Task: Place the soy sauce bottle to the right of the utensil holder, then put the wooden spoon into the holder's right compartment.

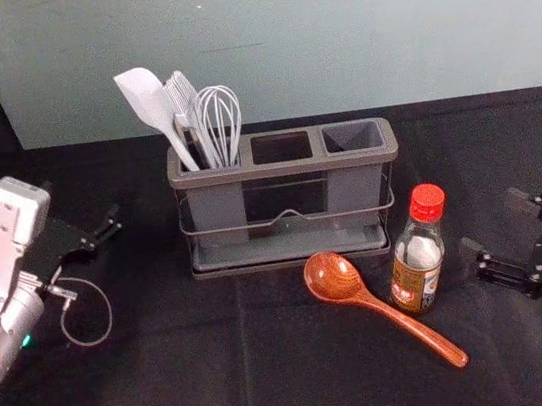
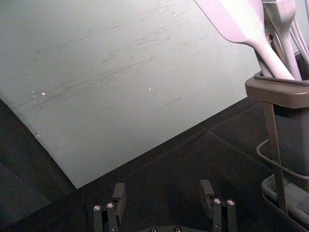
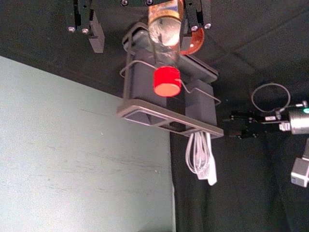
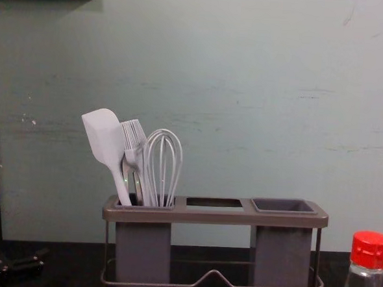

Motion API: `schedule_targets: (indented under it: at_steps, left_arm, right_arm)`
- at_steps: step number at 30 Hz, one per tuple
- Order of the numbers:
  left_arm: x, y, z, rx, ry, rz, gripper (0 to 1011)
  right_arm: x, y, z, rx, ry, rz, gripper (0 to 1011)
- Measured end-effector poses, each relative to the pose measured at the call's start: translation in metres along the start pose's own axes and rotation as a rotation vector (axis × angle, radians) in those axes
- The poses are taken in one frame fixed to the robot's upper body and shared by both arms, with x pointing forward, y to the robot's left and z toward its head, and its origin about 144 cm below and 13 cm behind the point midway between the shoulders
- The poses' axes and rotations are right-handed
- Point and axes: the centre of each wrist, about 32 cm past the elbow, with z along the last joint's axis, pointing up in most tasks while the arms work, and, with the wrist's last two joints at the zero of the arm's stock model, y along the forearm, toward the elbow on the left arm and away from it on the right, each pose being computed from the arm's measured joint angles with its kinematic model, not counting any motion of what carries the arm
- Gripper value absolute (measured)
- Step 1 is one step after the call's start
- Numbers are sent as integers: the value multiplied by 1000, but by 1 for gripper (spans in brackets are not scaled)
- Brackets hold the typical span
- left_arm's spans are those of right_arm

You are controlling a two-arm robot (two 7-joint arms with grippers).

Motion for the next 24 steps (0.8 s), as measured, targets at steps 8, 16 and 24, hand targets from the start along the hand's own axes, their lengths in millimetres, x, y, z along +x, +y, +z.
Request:
schedule_targets:
  at_steps: [8, 16, 24]
  left_arm:
    - [0, 0, 0, 0, 0, 0, 1005]
    - [0, 0, 0, 0, 0, 0, 1005]
    - [0, 0, 0, 0, 0, 0, 1005]
  right_arm:
    - [-14, 14, 2, 27, 16, 25, 1003]
    - [-19, 29, 4, 37, 31, 46, 1003]
    - [-20, 47, 6, 34, 34, 47, 1003]
